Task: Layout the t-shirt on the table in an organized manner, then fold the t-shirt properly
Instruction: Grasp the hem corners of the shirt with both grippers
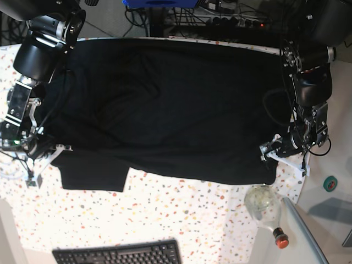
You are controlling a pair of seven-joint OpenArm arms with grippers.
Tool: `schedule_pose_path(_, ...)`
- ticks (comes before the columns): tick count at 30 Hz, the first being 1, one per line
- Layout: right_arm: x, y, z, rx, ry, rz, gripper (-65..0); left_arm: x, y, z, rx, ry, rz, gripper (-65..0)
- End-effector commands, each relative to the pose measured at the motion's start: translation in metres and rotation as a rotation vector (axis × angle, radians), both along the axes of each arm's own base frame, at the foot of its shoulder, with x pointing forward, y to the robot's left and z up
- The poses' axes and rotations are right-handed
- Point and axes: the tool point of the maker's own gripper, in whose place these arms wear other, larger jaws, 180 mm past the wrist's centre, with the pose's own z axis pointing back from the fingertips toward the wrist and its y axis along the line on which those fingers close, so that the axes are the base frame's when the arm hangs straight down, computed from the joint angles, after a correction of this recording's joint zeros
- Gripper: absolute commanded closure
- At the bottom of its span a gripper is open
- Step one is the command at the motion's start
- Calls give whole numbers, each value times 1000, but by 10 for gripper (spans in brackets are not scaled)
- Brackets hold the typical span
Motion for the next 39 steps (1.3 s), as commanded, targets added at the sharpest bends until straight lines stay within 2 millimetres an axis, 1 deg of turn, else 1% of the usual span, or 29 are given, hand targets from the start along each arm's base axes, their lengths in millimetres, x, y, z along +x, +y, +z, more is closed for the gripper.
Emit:
schedule_pose_path(1, 15, -6, 18, -17, -59, -3, 0, 10, 11, 11, 18, -38, 19, -500)
schedule_pose_path(3, 15, -6, 18, -17, -59, -3, 0, 9, 12, 9, 23, -40, 21, -469)
schedule_pose_path(7, 15, -6, 18, -17, -59, -3, 0, 4, 15, 5, 31, -27, 21, -428)
schedule_pose_path(9, 16, -6, 18, -17, -61, -3, 0, 2, 14, 4, 29, -21, 18, -388)
schedule_pose_path(11, 16, -6, 19, -17, -62, -3, 0, 1, 13, 3, 27, -17, 18, -301)
schedule_pose_path(13, 16, -6, 19, -17, -62, -3, 0, 0, 13, 2, 24, -16, 20, -191)
schedule_pose_path(14, 16, -6, 19, -17, -62, -3, 0, -4, 13, -2, 24, -7, 20, -125)
schedule_pose_path(16, 16, -6, 19, -17, -62, -3, 0, -8, 13, -5, 23, 2, 21, -13)
schedule_pose_path(17, 16, -6, 19, -17, -64, -3, 0, -10, 13, -7, 24, 6, 20, 0)
schedule_pose_path(18, 16, -6, 19, -17, -64, -3, 0, -15, 13, -11, 24, 16, 20, 0)
schedule_pose_path(21, 15, -6, 17, -15, -60, -2, 0, -17, 16, -10, 25, 15, 26, 0)
schedule_pose_path(24, 15, -6, 16, -14, -55, -2, 0, -22, 18, -11, 16, 52, 23, 0)
schedule_pose_path(25, 15, -6, 16, -14, -55, -2, 0, -23, 24, -8, 26, 61, 19, 0)
schedule_pose_path(26, 15, -5, 16, -13, -54, -2, 0, -20, 26, -1, 37, 55, 9, 0)
schedule_pose_path(28, 15, -5, 16, -13, -54, -2, 0, -25, 26, 4, 56, 66, -16, 0)
schedule_pose_path(31, 14, -5, 15, -13, -53, -2, 0, -28, 24, 23, 100, 64, -67, 0)
schedule_pose_path(33, 14, -5, 15, -13, -53, -2, 0, -36, 21, 30, 120, 88, -100, 0)
schedule_pose_path(36, 14, -5, 15, -13, -53, -2, 0, -51, 9, 29, 128, 121, -138, 0)
schedule_pose_path(39, 14, -5, 15, -13, -53, -2, 0, -67, 8, 26, 148, 135, -155, 0)
